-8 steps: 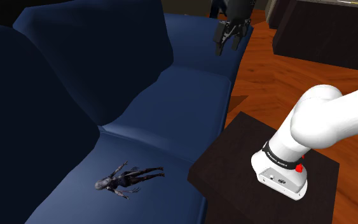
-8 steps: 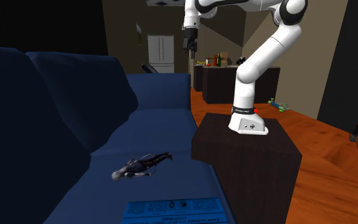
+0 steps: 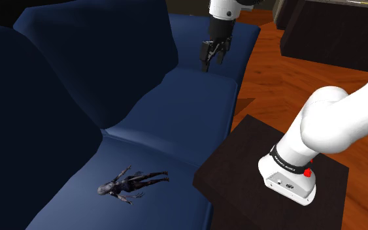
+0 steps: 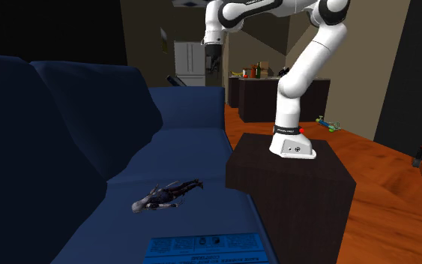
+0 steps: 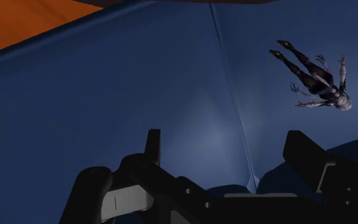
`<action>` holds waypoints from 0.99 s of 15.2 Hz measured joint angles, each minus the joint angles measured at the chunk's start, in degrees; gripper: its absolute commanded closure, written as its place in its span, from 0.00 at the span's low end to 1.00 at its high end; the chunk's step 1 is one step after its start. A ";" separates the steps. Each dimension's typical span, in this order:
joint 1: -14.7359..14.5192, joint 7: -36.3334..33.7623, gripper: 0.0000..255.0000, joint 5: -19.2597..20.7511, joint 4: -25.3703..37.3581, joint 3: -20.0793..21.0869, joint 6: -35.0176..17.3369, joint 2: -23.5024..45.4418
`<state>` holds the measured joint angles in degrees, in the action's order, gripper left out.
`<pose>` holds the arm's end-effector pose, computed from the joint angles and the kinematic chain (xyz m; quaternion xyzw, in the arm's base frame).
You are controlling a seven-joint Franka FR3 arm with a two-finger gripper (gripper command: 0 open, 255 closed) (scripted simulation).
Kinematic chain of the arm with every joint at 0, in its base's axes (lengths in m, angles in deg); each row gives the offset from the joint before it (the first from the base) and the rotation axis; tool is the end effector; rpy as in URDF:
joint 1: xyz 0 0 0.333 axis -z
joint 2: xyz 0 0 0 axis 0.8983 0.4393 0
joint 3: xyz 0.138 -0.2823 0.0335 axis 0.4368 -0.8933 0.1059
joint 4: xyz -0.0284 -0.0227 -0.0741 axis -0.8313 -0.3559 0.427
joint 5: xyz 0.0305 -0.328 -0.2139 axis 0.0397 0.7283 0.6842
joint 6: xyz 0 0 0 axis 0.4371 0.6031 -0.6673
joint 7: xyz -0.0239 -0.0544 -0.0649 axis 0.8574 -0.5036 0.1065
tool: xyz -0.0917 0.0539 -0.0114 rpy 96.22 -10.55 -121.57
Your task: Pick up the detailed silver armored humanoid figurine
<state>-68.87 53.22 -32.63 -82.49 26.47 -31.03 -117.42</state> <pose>0.3743 0.0429 0.5179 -0.9999 0.0004 -0.0081 0.0150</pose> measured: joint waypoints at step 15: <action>-8.31 7.08 0.00 -0.95 3.46 7.03 -19.01 24.16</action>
<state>-77.18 60.29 -33.58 -79.03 33.50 -50.04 -93.26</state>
